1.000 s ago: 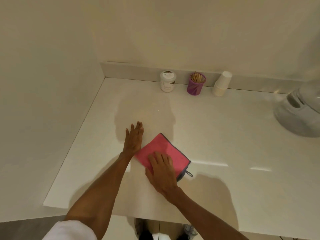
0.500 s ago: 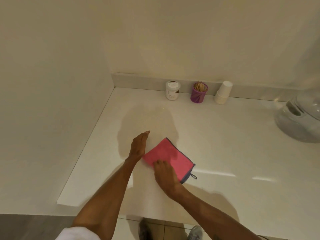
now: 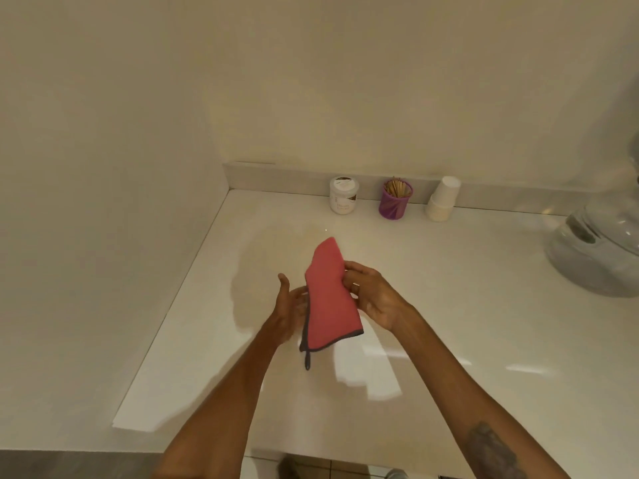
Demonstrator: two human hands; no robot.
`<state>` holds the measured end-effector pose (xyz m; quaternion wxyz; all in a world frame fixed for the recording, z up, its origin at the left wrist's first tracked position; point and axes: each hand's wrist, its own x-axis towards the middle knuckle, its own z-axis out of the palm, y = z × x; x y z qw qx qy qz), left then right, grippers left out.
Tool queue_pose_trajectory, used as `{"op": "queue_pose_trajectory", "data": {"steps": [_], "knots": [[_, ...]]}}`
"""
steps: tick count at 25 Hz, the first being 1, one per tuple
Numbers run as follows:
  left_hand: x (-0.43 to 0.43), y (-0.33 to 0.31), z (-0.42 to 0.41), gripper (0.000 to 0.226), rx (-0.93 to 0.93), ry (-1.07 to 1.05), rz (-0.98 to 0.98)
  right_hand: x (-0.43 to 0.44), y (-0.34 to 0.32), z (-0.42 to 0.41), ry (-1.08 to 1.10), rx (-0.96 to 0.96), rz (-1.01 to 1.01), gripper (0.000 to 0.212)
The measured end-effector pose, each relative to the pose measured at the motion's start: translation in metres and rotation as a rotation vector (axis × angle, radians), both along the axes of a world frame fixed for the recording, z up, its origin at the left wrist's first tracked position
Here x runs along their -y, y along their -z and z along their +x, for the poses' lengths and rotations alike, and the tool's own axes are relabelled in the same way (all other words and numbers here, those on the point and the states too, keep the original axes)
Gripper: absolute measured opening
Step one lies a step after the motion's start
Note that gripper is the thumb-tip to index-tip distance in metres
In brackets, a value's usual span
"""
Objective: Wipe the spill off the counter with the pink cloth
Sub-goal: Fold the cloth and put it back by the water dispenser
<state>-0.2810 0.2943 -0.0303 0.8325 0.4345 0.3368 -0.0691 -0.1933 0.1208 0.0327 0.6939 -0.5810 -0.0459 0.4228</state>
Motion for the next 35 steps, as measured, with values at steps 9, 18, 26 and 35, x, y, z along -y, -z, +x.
{"op": "queue_pose_trajectory", "data": {"steps": [9, 18, 26, 35], "knots": [[0.014, -0.018, 0.034, 0.069, 0.082, 0.159, -0.120, 0.072, 0.036, 0.051, 0.110, -0.173, -0.106, 0.029], [0.085, -0.027, 0.122, 0.060, 0.073, 0.346, 0.028, 0.152, 0.035, 0.117, 0.246, -0.197, -0.179, 0.018], [0.207, -0.037, 0.242, 0.068, 0.060, 0.353, 0.039, 0.262, 0.026, 0.205, 0.474, -0.150, -0.192, 0.023], [0.322, -0.025, 0.334, 0.074, 0.066, 0.435, -0.003, 0.366, 0.022, 0.279, 0.610, -0.024, -0.365, 0.031]]}}
